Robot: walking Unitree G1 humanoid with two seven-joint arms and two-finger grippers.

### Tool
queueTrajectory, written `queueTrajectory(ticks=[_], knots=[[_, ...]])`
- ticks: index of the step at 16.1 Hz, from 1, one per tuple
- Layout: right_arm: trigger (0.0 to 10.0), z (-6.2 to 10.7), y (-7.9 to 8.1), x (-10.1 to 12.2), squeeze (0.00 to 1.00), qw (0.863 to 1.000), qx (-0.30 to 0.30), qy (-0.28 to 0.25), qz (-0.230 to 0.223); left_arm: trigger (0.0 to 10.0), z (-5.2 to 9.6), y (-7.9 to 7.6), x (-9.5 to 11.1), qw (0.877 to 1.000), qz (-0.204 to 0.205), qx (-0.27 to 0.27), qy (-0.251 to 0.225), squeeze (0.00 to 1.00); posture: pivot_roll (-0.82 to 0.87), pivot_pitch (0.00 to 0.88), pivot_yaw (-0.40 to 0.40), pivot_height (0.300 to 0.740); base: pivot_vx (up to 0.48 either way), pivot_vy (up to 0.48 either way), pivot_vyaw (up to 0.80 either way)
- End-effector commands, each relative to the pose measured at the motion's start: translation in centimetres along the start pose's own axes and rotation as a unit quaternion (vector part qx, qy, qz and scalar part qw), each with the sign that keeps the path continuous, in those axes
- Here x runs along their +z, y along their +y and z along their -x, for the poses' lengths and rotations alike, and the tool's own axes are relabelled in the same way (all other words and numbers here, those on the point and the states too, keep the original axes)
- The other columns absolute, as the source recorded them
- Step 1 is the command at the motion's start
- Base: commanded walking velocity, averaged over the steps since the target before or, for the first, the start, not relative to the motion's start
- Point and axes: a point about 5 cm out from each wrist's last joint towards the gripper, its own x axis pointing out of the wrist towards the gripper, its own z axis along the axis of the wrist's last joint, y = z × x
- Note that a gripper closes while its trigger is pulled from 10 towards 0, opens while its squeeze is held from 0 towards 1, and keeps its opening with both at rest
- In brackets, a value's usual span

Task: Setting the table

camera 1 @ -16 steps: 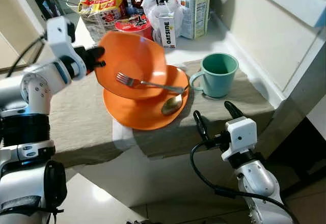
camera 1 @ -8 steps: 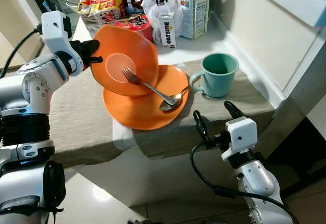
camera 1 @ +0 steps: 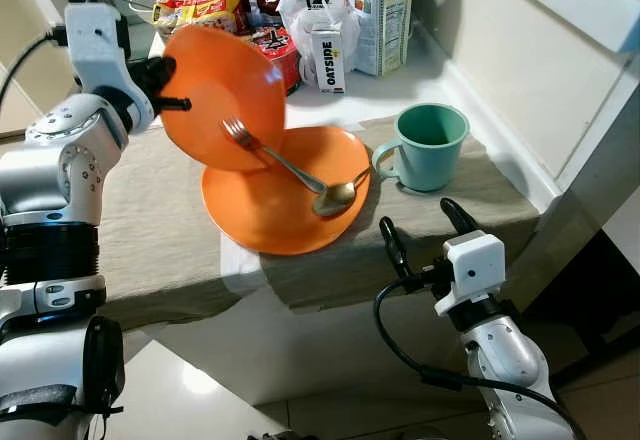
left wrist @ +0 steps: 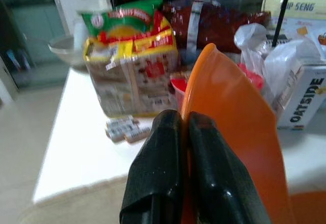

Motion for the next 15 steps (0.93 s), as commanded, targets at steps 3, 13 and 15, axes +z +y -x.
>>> queueTrajectory(ticks=[3, 13, 15], knots=[[10.0, 1.3, -0.1, -3.3, 0.00, 0.996, -0.002, 0.087, -0.001, 0.0, 0.7, 0.0, 2.7, 0.996, -0.055, 0.011, -0.068, 0.00, -0.15, 0.071, 0.152, 0.740, 0.000, 0.000, 0.00], [10.0, 1.5, 0.2, -4.2, 0.00, 0.996, -0.001, 0.091, -0.004, 0.0, 1.3, -0.4, 5.0, 0.982, -0.125, 0.017, -0.137, 0.00, -0.14, 0.078, 0.154, 0.740, 0.000, 0.000, 0.00], [10.0, 1.5, 0.1, -4.4, 0.00, 0.996, 0.000, 0.091, -0.004, 0.0, 1.4, 0.0, 4.7, 0.985, -0.109, 0.027, -0.129, 0.00, -0.14, 0.074, 0.153, 0.740, 0.000, 0.000, 0.00]])
